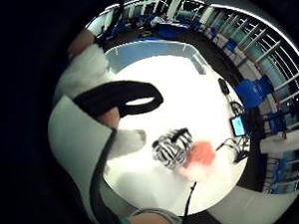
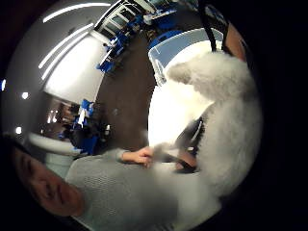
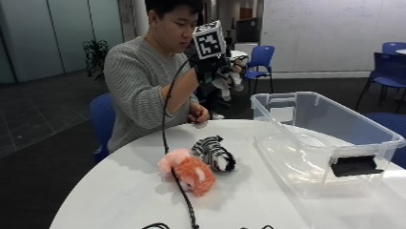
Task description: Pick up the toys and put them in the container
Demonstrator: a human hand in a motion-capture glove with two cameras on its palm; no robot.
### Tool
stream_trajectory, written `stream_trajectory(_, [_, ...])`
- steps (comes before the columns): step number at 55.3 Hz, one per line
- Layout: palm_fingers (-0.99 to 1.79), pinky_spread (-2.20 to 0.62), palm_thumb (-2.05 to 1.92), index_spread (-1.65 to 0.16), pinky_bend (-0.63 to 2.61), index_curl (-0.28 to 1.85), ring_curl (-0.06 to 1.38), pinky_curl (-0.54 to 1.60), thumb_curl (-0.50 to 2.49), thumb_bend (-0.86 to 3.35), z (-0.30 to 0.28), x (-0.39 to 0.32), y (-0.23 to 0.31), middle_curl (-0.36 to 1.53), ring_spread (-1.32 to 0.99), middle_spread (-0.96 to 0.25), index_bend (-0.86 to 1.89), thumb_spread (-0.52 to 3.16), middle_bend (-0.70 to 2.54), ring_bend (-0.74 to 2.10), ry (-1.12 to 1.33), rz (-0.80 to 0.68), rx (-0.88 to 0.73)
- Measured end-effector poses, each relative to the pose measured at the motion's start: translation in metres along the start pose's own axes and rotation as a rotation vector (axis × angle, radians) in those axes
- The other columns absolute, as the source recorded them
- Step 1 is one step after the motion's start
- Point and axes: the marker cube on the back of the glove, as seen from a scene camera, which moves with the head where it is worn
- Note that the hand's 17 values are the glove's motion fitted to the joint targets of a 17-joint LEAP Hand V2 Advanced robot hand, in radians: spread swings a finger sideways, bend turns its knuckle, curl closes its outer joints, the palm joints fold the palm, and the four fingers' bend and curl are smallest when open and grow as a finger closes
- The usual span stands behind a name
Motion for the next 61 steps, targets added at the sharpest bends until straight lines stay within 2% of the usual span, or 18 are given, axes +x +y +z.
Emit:
stream_trajectory(6, [0.67,-0.37,0.56,-0.38,1.11,0.79,0.45,0.39,0.73,0.06,0.012,-0.015,-0.031,0.54,-0.43,-0.29,0.35,1.03,0.35,0.72,0.002,-0.014,-0.013])
stream_trajectory(14, [0.64,-0.36,0.56,-0.38,1.13,0.87,0.46,0.39,0.76,0.04,0.032,-0.034,-0.101,0.57,-0.43,-0.28,0.31,1.03,0.34,0.71,-0.044,0.071,0.022])
stream_trajectory(24, [0.57,-0.34,0.56,-0.39,1.14,0.96,0.46,0.39,0.79,0.02,0.078,-0.041,-0.161,0.60,-0.42,-0.28,0.27,1.05,0.34,0.66,0.022,0.111,-0.085])
stream_trajectory(38, [0.49,-0.30,0.55,-0.42,1.16,1.06,0.46,0.38,0.81,0.00,0.098,-0.029,-0.166,0.65,-0.40,-0.27,0.20,1.11,0.35,0.60,0.007,0.118,-0.109])
stream_trajectory(49, [0.39,-0.27,0.52,-0.43,1.18,1.10,0.47,0.37,0.80,-0.01,0.123,-0.024,-0.166,0.67,-0.39,-0.26,0.17,1.17,0.34,0.57,0.051,0.143,-0.186])
stream_trajectory(55, [0.11,-0.20,0.35,-0.42,1.27,1.03,0.48,0.40,0.73,-0.06,0.132,-0.022,-0.164,0.62,-0.32,-0.22,0.14,1.26,0.16,0.52,0.089,0.140,-0.253])
stream_trajectory(61, [-0.16,-0.09,0.16,-0.40,1.39,0.86,0.46,0.42,0.61,-0.07,0.130,-0.017,-0.163,0.53,-0.22,-0.17,0.04,1.28,0.11,0.47,0.087,0.148,-0.262])
